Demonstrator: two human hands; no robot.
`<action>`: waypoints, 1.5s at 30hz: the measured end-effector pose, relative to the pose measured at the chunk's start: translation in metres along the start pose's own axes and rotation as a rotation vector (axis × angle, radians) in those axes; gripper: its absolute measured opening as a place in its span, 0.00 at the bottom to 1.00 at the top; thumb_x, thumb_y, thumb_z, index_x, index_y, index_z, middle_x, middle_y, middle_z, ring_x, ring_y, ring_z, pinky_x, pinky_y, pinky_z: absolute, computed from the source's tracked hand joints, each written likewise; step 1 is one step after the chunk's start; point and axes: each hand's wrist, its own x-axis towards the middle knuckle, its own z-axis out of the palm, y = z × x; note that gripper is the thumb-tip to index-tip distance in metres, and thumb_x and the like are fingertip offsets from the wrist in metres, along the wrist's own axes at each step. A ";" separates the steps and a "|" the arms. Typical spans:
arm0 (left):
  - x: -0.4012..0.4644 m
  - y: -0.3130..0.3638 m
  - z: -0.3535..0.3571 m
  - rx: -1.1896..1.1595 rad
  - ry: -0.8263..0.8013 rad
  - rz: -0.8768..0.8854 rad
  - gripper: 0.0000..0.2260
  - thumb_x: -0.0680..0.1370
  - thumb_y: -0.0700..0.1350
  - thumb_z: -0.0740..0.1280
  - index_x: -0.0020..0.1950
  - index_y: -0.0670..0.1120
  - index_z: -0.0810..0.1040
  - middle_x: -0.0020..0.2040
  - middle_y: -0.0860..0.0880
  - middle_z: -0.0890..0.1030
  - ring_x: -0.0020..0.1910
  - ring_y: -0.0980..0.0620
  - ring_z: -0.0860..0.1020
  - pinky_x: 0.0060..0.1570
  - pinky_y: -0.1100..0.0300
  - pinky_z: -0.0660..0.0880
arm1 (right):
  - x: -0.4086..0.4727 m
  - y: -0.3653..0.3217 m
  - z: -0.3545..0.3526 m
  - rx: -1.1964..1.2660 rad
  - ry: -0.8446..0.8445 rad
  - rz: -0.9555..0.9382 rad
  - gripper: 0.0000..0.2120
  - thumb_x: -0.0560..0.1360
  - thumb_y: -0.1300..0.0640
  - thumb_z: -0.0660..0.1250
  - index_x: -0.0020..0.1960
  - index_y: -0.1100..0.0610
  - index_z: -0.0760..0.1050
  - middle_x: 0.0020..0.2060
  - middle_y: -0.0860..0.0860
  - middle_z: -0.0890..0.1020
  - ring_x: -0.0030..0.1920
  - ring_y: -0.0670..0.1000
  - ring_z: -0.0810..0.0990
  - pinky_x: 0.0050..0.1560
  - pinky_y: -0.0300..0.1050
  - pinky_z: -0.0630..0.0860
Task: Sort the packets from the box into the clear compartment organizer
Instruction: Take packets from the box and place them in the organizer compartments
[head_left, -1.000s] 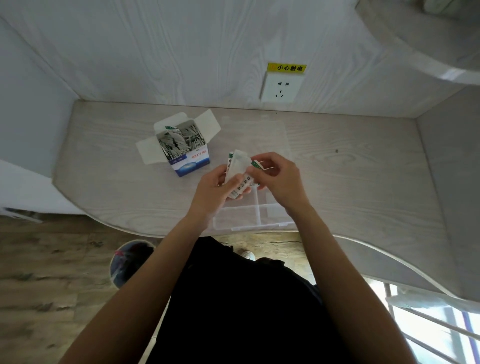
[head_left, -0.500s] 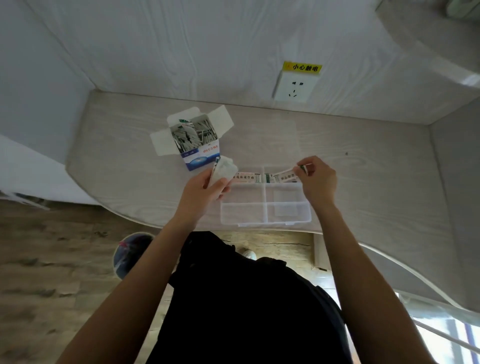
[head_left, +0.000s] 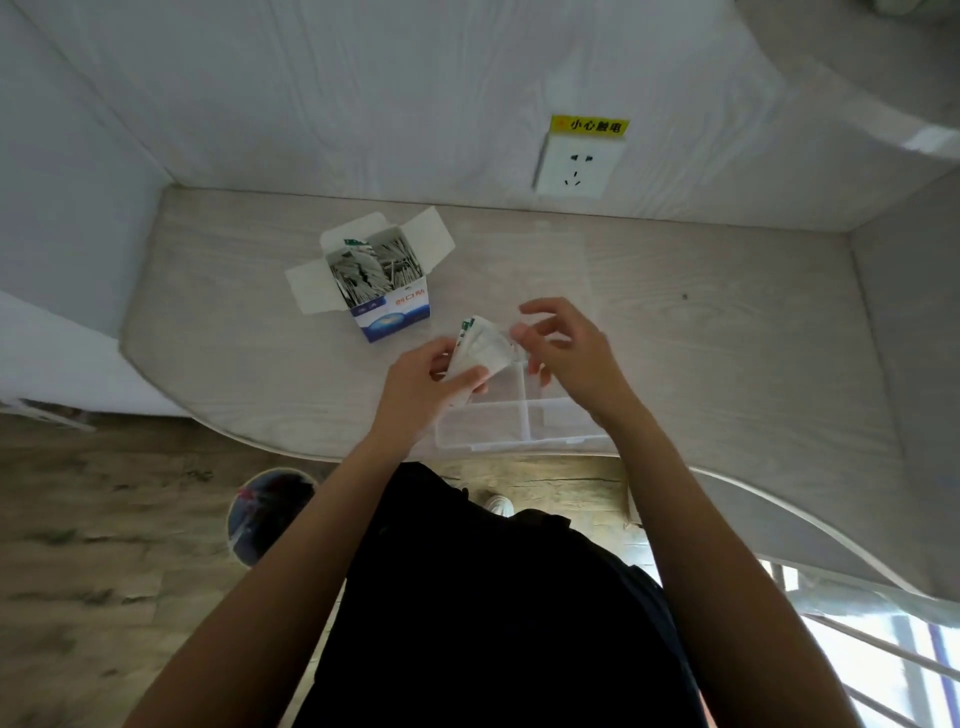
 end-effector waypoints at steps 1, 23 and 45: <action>0.000 0.002 0.004 -0.004 -0.017 -0.002 0.09 0.71 0.39 0.73 0.47 0.51 0.78 0.40 0.49 0.84 0.37 0.53 0.83 0.39 0.62 0.79 | -0.004 -0.005 0.004 0.095 -0.077 0.039 0.14 0.73 0.55 0.70 0.57 0.55 0.74 0.43 0.52 0.80 0.32 0.46 0.79 0.33 0.38 0.76; 0.012 0.014 0.017 -0.113 -0.039 -0.065 0.06 0.75 0.39 0.68 0.49 0.49 0.80 0.44 0.51 0.84 0.41 0.56 0.83 0.41 0.61 0.80 | -0.011 0.011 -0.005 0.309 0.084 0.044 0.09 0.72 0.65 0.70 0.52 0.60 0.77 0.43 0.57 0.82 0.25 0.46 0.76 0.27 0.38 0.75; 0.032 0.001 -0.016 0.341 0.050 0.043 0.07 0.79 0.43 0.61 0.51 0.51 0.78 0.40 0.54 0.78 0.37 0.59 0.75 0.36 0.67 0.69 | 0.037 0.045 -0.042 -0.473 0.039 -0.120 0.06 0.75 0.62 0.67 0.50 0.56 0.80 0.48 0.51 0.83 0.47 0.48 0.80 0.47 0.37 0.76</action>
